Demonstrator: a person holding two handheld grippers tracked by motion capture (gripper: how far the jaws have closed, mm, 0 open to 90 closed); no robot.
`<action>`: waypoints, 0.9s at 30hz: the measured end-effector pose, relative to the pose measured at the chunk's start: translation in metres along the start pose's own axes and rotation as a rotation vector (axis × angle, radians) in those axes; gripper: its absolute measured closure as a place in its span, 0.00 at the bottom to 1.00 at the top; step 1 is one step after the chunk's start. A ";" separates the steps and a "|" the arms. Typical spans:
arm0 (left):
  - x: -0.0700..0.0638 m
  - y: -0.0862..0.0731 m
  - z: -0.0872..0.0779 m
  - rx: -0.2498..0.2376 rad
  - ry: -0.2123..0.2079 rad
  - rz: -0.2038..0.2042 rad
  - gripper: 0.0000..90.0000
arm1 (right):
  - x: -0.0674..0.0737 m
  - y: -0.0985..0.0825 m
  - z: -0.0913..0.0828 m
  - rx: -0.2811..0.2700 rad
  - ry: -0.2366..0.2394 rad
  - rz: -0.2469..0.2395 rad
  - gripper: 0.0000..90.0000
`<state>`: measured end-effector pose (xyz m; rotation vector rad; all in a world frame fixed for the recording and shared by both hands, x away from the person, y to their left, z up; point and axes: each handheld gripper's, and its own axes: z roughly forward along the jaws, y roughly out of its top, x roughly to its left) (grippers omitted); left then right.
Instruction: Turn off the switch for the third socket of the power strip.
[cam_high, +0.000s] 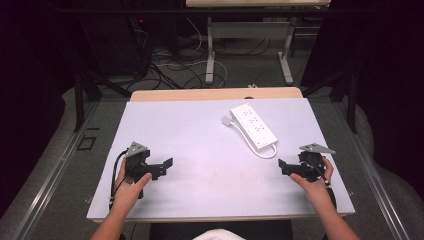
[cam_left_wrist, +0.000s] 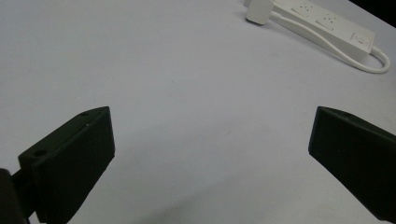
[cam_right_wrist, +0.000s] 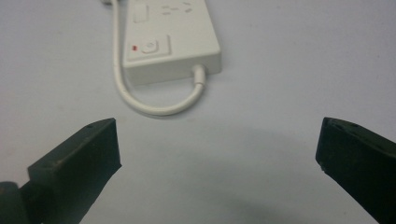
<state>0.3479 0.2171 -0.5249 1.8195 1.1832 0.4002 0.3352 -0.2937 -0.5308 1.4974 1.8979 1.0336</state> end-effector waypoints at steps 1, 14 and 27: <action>0.000 0.000 0.000 0.000 0.000 0.000 0.00 | 0.000 0.000 0.000 0.000 0.000 0.000 0.00; -0.004 -0.001 -0.006 -0.026 -0.002 0.016 0.00 | 0.018 0.006 -0.016 -0.048 0.017 -0.044 0.02; -0.007 -0.001 -0.007 -0.031 -0.008 0.015 0.00 | 0.022 0.030 -0.013 -0.053 0.015 -0.094 0.03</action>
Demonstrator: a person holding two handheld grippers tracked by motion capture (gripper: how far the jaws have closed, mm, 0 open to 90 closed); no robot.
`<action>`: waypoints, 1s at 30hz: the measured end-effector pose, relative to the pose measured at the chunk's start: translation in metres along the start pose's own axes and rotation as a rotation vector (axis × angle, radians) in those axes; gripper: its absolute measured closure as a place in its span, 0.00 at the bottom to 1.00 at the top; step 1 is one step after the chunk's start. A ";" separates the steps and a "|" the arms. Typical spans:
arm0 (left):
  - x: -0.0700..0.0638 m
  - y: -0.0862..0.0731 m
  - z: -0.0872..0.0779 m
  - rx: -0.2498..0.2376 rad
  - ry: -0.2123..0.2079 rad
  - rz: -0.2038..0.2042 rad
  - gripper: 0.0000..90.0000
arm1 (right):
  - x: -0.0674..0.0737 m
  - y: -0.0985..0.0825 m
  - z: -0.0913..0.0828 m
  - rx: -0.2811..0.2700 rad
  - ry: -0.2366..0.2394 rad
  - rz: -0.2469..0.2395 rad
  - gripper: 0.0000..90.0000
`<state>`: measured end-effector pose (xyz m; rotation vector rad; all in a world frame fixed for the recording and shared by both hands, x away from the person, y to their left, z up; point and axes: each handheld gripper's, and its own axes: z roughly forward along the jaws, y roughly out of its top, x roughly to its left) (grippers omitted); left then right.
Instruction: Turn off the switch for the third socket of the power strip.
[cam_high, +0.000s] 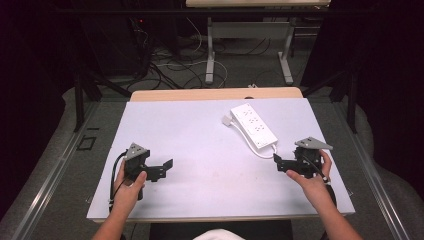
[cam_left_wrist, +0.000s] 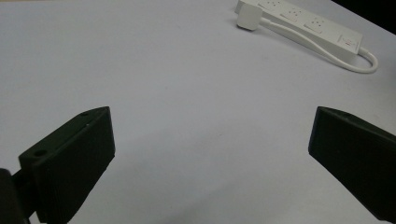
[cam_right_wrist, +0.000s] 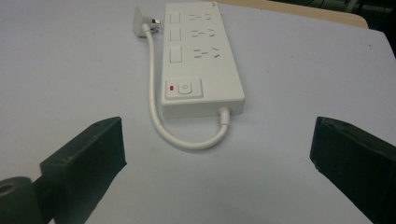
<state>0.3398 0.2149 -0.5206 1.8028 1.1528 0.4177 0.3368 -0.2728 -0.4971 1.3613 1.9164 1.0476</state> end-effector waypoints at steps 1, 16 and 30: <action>0.000 0.000 0.000 0.002 0.000 0.003 0.00 | 0.001 0.002 0.000 0.006 -0.002 0.001 0.04; -0.001 -0.001 0.001 -0.004 0.001 0.006 0.01 | 0.008 0.033 0.008 0.027 0.033 -0.036 0.06; -0.001 -0.001 0.000 0.008 -0.004 0.009 0.01 | 0.011 0.058 0.018 0.043 0.055 -0.044 0.07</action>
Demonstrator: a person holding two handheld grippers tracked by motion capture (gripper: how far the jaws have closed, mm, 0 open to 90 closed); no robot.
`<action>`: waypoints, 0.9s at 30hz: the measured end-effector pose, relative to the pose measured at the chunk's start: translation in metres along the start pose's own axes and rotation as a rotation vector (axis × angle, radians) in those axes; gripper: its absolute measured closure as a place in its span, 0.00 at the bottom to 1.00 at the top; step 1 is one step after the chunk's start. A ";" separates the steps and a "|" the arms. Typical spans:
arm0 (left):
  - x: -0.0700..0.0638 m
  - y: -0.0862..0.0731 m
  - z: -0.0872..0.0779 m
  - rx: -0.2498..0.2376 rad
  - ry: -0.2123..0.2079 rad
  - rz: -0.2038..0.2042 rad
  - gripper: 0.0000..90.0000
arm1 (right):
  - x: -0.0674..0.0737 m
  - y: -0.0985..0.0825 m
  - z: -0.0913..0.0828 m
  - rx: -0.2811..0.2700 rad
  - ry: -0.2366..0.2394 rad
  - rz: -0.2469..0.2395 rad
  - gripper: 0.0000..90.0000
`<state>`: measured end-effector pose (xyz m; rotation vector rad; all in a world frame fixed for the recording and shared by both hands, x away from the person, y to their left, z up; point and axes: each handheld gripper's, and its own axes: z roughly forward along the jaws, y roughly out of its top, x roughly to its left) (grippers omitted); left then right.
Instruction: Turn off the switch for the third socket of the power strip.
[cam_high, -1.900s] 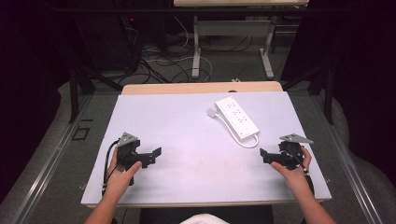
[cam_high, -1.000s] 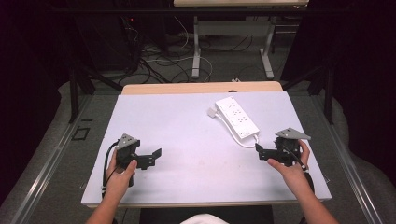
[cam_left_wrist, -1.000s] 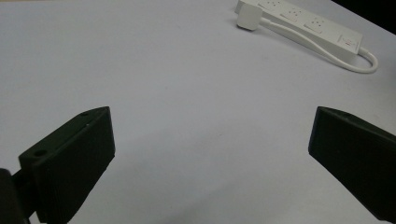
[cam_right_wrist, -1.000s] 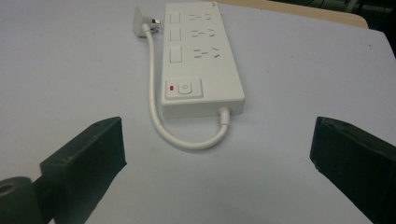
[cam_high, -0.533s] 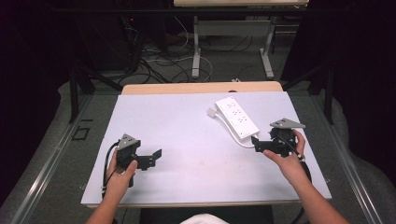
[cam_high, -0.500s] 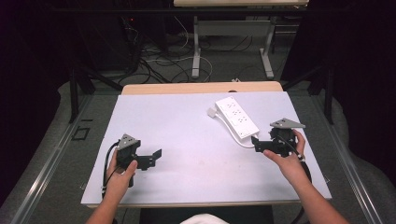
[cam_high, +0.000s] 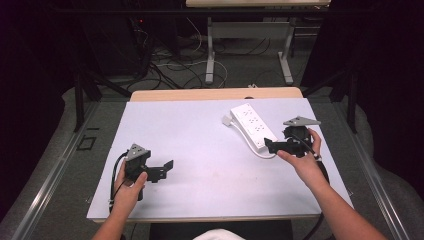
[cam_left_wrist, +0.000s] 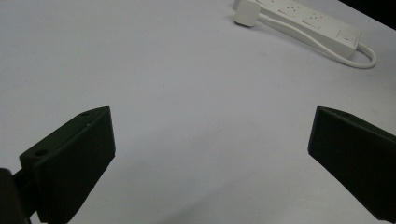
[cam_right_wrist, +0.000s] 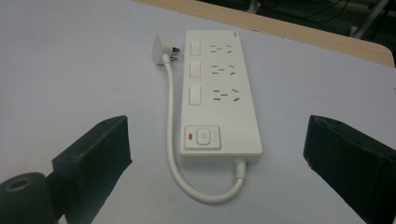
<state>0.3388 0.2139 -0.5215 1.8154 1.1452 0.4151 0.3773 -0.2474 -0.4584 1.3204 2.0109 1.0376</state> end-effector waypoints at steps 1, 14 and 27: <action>0.000 0.000 0.000 0.000 0.000 0.000 0.01 | -0.001 0.002 0.001 0.001 -0.002 -0.003 0.08; 0.000 0.000 0.001 -0.001 -0.001 -0.001 0.01 | -0.005 0.023 0.011 0.015 -0.004 -0.011 0.10; 0.001 0.000 0.000 0.001 -0.004 -0.001 0.01 | -0.005 0.042 0.022 0.026 0.002 -0.017 0.16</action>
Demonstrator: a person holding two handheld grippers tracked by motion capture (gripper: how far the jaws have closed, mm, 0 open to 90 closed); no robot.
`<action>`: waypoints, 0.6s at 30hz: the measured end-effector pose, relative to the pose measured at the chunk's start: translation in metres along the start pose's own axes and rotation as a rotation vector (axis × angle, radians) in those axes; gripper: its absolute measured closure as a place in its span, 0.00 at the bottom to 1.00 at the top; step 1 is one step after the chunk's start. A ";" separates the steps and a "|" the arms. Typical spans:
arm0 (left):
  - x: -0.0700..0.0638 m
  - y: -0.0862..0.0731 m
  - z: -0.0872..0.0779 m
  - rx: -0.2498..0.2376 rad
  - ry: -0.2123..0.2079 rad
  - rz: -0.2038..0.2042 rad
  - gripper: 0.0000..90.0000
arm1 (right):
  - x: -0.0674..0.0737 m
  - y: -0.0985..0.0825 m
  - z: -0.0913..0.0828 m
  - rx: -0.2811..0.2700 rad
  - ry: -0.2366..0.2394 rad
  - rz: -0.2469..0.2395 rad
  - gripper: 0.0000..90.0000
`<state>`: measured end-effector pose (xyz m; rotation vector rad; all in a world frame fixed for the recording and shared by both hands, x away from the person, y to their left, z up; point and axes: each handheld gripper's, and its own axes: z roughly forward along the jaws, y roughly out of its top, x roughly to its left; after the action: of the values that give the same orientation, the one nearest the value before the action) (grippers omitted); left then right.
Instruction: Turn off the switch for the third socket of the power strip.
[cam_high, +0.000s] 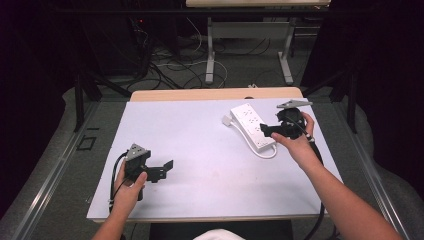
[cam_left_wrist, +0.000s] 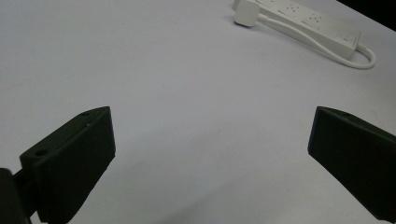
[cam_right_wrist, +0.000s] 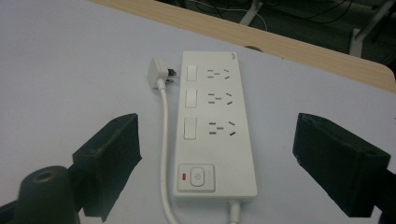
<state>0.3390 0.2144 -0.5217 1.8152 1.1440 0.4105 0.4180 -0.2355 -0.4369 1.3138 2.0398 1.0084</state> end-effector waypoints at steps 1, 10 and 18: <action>0.000 0.000 0.000 0.000 0.000 0.000 0.01 | 0.000 0.001 0.001 0.000 -0.004 0.003 0.16; 0.000 0.000 0.000 0.001 -0.001 0.000 0.01 | 0.002 0.013 0.011 0.008 0.003 -0.005 0.17; 0.001 0.000 -0.001 0.000 -0.001 -0.002 0.01 | 0.005 0.022 0.018 -0.005 0.004 -0.024 0.18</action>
<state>0.3392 0.2156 -0.5215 1.8142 1.1447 0.4085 0.4417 -0.2196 -0.4300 1.2828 2.0501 1.0062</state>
